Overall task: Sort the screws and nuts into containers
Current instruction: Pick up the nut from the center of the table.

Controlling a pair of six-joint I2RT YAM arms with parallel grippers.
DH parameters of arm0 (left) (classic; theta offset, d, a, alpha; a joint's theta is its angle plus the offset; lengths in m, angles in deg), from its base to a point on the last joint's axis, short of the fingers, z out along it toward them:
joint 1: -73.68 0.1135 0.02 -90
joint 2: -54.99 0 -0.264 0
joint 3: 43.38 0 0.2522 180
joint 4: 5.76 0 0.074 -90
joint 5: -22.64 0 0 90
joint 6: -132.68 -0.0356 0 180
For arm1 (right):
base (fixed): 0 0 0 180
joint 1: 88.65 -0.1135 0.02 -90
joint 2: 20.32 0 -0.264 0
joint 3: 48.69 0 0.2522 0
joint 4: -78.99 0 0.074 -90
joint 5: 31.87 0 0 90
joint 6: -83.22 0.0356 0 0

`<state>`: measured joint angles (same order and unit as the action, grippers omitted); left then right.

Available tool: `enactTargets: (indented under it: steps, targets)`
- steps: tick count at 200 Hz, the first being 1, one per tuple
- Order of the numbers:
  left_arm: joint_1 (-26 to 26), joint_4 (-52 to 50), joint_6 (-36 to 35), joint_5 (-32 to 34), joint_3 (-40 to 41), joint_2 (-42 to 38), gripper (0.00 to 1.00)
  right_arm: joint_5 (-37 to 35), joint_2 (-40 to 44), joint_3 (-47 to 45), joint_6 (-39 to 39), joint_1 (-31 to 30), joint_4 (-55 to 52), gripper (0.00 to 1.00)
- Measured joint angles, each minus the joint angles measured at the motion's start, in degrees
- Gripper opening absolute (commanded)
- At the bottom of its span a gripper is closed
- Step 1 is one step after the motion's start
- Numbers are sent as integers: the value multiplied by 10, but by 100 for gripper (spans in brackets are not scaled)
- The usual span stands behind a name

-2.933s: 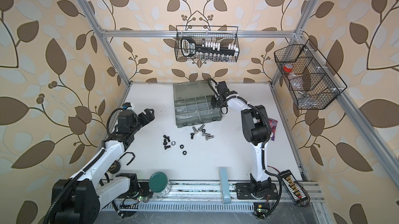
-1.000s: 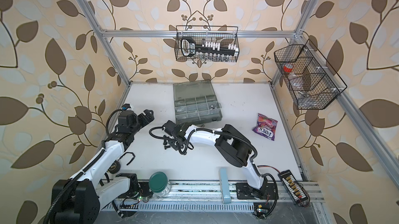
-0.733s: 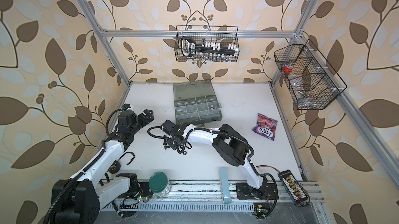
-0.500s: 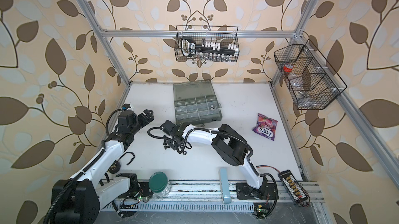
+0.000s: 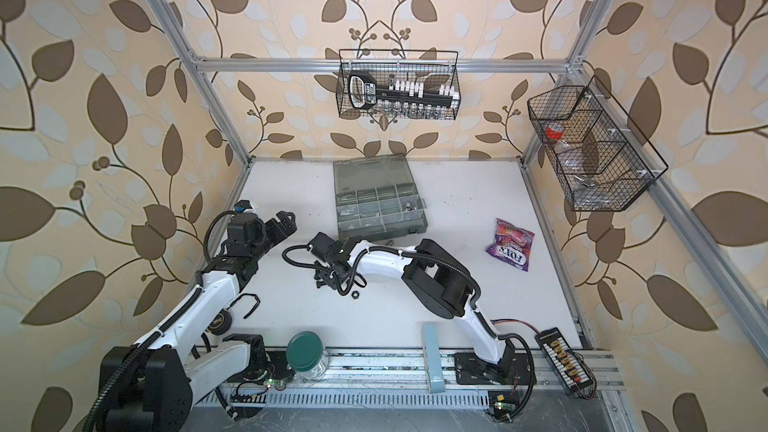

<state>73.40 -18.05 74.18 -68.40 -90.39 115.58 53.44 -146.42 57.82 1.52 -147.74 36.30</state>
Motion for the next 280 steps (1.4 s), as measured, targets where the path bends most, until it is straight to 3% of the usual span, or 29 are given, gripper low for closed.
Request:
enactTargets:
  steps: [105,172,280]
  targets:
    - [0,0,0,0,0,0,99,0,0,-1,2,0,1,32]
    - [0,0,0,0,0,0,99,0,6,-10,7,1,5,18]
    - [0,0,0,0,0,3,99,7,68,-45,20,32,-12,12]
